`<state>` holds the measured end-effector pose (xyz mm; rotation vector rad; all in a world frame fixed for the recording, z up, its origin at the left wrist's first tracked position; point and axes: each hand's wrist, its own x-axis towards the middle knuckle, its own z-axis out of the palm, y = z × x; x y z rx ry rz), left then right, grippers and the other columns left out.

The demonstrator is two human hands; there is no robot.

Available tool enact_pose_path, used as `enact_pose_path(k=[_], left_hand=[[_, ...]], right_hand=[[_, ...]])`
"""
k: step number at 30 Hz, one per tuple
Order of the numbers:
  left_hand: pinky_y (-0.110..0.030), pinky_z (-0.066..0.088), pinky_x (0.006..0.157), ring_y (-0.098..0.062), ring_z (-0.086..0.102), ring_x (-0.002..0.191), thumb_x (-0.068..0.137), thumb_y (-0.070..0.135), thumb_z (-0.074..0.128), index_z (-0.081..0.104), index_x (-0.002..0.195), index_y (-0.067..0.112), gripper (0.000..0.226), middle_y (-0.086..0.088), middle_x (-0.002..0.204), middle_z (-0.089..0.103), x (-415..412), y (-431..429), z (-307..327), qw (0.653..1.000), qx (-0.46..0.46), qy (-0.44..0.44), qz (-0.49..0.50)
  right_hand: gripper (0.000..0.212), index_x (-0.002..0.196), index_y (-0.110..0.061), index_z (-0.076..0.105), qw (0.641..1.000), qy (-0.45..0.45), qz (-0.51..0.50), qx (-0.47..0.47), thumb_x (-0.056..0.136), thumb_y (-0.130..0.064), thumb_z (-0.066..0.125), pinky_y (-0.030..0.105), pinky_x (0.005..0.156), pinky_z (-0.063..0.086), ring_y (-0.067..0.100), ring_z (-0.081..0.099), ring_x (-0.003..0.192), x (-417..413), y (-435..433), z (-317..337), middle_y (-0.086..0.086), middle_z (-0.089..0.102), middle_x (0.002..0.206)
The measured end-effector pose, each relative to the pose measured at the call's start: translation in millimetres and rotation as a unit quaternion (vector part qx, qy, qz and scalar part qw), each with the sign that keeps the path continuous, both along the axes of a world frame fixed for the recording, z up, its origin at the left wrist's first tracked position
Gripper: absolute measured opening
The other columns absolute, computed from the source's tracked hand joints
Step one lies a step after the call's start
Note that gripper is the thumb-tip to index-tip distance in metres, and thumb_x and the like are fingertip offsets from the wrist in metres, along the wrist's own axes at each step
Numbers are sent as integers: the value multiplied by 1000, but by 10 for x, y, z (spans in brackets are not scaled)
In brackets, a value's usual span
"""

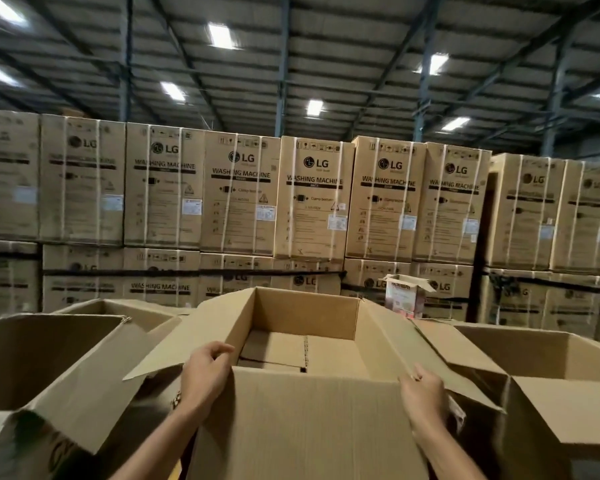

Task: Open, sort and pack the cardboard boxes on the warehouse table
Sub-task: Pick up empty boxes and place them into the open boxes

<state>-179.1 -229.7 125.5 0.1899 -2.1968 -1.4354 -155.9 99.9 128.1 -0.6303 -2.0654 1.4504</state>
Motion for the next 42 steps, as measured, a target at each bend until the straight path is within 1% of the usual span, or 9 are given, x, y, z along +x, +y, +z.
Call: enact_pose_path(k=[8, 12, 17, 26, 30, 33, 36, 39, 42], left_hand=[[-33, 43, 86, -15, 57, 102, 97, 11, 52, 72, 104, 18, 23, 2, 104, 65, 188, 79, -206, 998, -24, -35, 43], [-30, 45, 81, -25, 61, 101, 88, 1, 52, 73, 92, 17, 28, -7, 101, 69, 65, 75, -40, 993, -43, -109, 31], [-22, 43, 62, -20, 57, 81, 89, -5, 45, 73, 96, 9, 33, -10, 95, 65, 90, 165, 189, 978, -89, -189, 12], [-28, 47, 91, -27, 61, 111, 91, 12, 49, 72, 102, 12, 25, -8, 117, 69, 532, 85, -201, 911, -281, -301, 8], [-30, 49, 78, -32, 65, 107, 91, 19, 46, 67, 115, 6, 34, -13, 118, 69, 753, 300, -23, 822, -453, -345, -9], [-30, 47, 62, -25, 66, 78, 93, 23, 51, 66, 113, 7, 29, -6, 91, 66, 845, 475, 78, 766, -528, -367, -17], [-28, 54, 63, -16, 64, 72, 96, 27, 54, 65, 114, 10, 28, -4, 92, 68, 619, 501, 103, 755, -555, -347, -44], [-32, 63, 70, -19, 73, 78, 97, 29, 56, 64, 124, 17, 30, -4, 109, 70, 306, 560, 97, 781, -496, -349, -149], [-34, 61, 78, -20, 70, 82, 99, 29, 58, 60, 130, 20, 32, -3, 113, 69, 22, 721, 16, 775, -484, -344, -217]], right_hand=[[30, 120, -4, 65, 987, -45, 72, 135, 95, -19, 60, 45, 88, 52, 39, 61, 108, 140, 155, -2, 18, 66, 119], [14, 96, -6, 62, 980, -94, 108, 141, 91, -20, 59, 36, 71, 48, 36, 60, 92, 156, 285, 192, 16, 66, 103], [24, 108, -7, 59, 963, -138, 159, 171, 90, -22, 60, 39, 77, 53, 33, 61, 94, 146, 422, 343, 13, 64, 107], [32, 122, -8, 59, 869, -220, 240, 374, 96, -28, 57, 31, 78, 46, 33, 61, 113, 446, 409, -32, 14, 63, 124], [22, 107, -8, 67, 816, -274, 266, 434, 89, -19, 65, 34, 77, 59, 26, 72, 85, 483, 399, -89, 9, 69, 100], [13, 93, -8, 63, 781, -314, 292, 453, 92, -21, 66, 34, 70, 62, 18, 73, 59, 447, 374, -51, 6, 70, 76], [21, 99, -10, 61, 766, -286, 294, 496, 94, -30, 63, 37, 78, 61, 20, 74, 71, 323, 341, 21, 2, 67, 74], [27, 82, -17, 52, 774, -244, 294, 504, 94, -39, 63, 31, 65, 60, 12, 68, 49, 147, 315, 65, -1, 67, 73], [27, 90, -14, 63, 773, -225, 340, 486, 91, -41, 67, 33, 62, 61, 15, 70, 51, -141, 240, 63, 0, 67, 76]])
